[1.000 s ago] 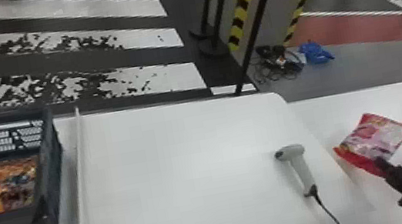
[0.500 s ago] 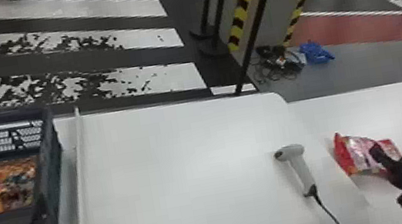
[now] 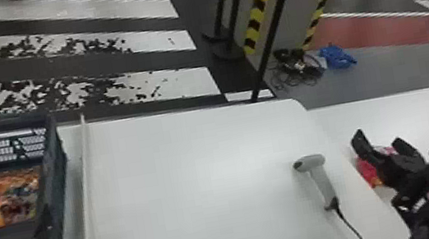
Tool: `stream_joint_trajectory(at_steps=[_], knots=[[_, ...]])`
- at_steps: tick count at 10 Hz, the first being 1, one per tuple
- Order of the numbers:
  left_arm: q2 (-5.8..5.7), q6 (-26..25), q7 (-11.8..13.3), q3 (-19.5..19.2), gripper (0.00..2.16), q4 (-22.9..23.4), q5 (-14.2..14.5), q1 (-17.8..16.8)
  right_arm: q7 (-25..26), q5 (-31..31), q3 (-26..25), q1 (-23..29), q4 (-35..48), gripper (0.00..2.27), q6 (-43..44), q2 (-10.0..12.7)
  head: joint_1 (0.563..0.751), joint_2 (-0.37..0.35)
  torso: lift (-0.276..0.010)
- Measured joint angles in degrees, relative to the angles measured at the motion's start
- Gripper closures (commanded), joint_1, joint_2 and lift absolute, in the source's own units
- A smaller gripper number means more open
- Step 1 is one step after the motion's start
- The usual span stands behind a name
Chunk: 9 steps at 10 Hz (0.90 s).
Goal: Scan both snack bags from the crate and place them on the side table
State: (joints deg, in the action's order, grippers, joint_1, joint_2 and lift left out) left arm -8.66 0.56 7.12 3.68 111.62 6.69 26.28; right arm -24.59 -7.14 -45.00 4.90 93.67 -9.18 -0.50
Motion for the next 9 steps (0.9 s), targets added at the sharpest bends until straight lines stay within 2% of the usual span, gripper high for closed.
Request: stream_joint_trajectory(at_steps=[3,7,9], knots=[[0.13,0.00,-0.19,-0.06,0.05,0.29,-0.29,-0.07,1.27,-2.56,11.53,8.15,6.42,0.05,7.21,0.32,0.695,-0.350,-0.098],[0.08,0.00,-0.37,0.06,0.05,0.07,-0.30,-0.65,7.11,0.80,25.08,15.41,8.19,0.05,17.24,0.33,0.695,-0.224,-0.098],[0.11,0.05,-0.58,0.40,0.05,-0.18,-0.34,-0.80,10.79,1.52,29.87,18.12,8.35,0.06,21.01,0.33,0.695,-0.192,-0.098]])
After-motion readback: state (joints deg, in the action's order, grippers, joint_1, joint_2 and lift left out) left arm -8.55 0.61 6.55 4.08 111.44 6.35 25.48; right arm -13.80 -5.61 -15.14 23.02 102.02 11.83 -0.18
